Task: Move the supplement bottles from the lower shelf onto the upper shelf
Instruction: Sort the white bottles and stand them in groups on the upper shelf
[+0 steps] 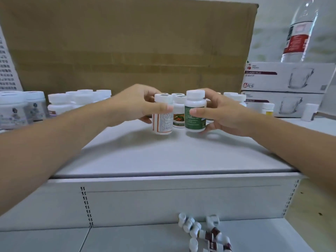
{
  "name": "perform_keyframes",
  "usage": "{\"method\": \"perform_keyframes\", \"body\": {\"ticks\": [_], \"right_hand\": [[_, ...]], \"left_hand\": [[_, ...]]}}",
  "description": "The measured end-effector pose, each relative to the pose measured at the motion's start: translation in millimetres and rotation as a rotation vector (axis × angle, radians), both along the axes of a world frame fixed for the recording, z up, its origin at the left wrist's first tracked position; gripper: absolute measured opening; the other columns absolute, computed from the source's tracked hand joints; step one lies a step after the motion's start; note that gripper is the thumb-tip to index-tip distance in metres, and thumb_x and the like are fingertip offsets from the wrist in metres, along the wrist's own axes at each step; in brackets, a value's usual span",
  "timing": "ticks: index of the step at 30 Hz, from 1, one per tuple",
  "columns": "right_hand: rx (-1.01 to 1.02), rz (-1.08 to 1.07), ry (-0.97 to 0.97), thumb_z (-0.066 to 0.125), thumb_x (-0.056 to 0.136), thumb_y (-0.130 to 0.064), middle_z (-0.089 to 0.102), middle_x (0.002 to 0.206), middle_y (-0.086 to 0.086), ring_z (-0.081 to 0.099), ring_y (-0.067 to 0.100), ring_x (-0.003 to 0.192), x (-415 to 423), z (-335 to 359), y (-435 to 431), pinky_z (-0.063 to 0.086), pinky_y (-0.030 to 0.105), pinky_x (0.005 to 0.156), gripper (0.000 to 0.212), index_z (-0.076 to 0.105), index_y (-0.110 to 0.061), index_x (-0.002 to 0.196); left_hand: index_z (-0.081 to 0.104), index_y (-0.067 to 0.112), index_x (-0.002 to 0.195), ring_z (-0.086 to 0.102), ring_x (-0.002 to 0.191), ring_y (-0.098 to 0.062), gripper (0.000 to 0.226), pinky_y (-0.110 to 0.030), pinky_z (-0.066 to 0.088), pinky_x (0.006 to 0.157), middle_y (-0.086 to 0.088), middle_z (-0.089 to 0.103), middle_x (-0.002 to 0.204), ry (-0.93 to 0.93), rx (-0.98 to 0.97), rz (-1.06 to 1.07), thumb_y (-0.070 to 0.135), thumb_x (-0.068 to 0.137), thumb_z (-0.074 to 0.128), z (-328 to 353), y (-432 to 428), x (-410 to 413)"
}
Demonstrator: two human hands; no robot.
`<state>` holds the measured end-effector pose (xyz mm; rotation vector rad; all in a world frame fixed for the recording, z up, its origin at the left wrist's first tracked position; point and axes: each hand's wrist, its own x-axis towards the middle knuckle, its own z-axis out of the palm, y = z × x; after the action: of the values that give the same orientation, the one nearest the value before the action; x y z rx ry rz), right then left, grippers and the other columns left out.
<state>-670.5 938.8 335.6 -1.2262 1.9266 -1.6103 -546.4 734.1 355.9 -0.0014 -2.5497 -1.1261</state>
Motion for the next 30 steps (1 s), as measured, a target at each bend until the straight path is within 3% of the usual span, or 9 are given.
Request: {"method": "perform_keyframes", "body": {"ticks": [6,11,13,17,20,23,26,30], "right_hand": [[-0.037,0.053,-0.101,0.075,0.069,-0.009,0.071,0.113,0.006,0.071,0.025,0.100,-8.9,-4.0,1.3,0.058,0.041,0.070,0.059,0.059,-0.025,0.123],[-0.039,0.056,-0.102,0.065,0.081,0.007,0.072,0.109,0.006,0.071,0.027,0.100,-8.5,-6.2,1.1,0.059,0.041,0.067,0.054,0.055,-0.022,0.125],[-0.044,0.062,-0.109,0.065,0.081,0.007,0.071,0.112,0.007,0.071,0.028,0.100,-7.8,-5.9,1.1,0.058,0.038,0.065,0.055,0.054,-0.021,0.127],[-0.045,0.055,-0.125,0.066,0.080,0.007,0.071,0.112,0.008,0.071,0.027,0.099,-6.8,-6.3,0.2,0.058,0.039,0.066,0.054,0.055,-0.021,0.125],[-0.040,0.051,-0.144,0.068,0.078,0.006,0.070,0.115,0.009,0.071,0.027,0.100,-7.8,-7.0,0.8,0.058,0.040,0.067,0.056,0.055,-0.020,0.126],[-0.043,0.054,-0.145,0.067,0.079,0.006,0.069,0.117,0.010,0.070,0.028,0.101,-7.9,-7.2,1.6,0.058,0.040,0.069,0.056,0.054,-0.020,0.127],[-0.039,0.059,-0.132,0.067,0.081,0.006,0.069,0.117,0.010,0.070,0.029,0.101,-7.1,-7.2,1.6,0.058,0.041,0.070,0.055,0.054,-0.020,0.128],[-0.032,0.051,-0.135,0.068,0.079,0.005,0.070,0.115,0.009,0.071,0.027,0.100,-6.7,-7.2,1.7,0.059,0.043,0.072,0.055,0.055,-0.020,0.126]], "left_hand": [[0.072,0.029,0.095,0.070,0.081,-0.001,0.015,-0.025,0.060,0.065,0.015,0.075,0.085,-0.011,0.029,-0.041,0.025,0.081,0.076,-9.3,-3.5,-3.0],[0.066,0.022,0.107,0.071,0.096,-0.011,0.024,-0.033,0.060,0.078,0.005,0.075,0.101,-0.050,0.058,-0.027,0.014,0.085,0.072,-10.5,-11.7,2.2],[0.061,0.022,0.105,0.070,0.097,-0.016,0.025,-0.036,0.060,0.081,0.001,0.073,0.102,-0.036,0.016,0.018,0.019,0.083,0.075,-11.6,-12.9,2.4],[0.051,0.027,0.101,0.060,0.085,-0.014,0.047,-0.037,0.053,0.077,0.003,0.065,0.096,-0.035,-0.152,0.142,0.053,0.072,0.078,-12.2,-10.4,1.8],[0.054,0.031,0.105,0.064,0.097,-0.015,0.042,-0.039,0.057,0.082,0.002,0.067,0.103,-0.050,-0.107,0.097,0.042,0.066,0.065,-8.5,-11.9,7.5],[0.060,0.026,0.106,0.067,0.089,-0.010,0.042,-0.039,0.060,0.082,0.002,0.070,0.100,-0.061,-0.124,0.065,0.031,0.065,0.069,-6.5,-15.7,11.1],[0.062,0.021,0.103,0.066,0.082,-0.012,0.042,-0.041,0.060,0.079,0.000,0.072,0.097,-0.028,-0.116,0.090,0.031,0.070,0.086,-9.3,-15.1,8.8],[0.060,0.018,0.102,0.063,0.074,-0.013,0.039,-0.042,0.058,0.075,0.001,0.071,0.091,0.024,-0.128,0.130,0.032,0.074,0.082,-13.0,-10.6,3.7]]}}
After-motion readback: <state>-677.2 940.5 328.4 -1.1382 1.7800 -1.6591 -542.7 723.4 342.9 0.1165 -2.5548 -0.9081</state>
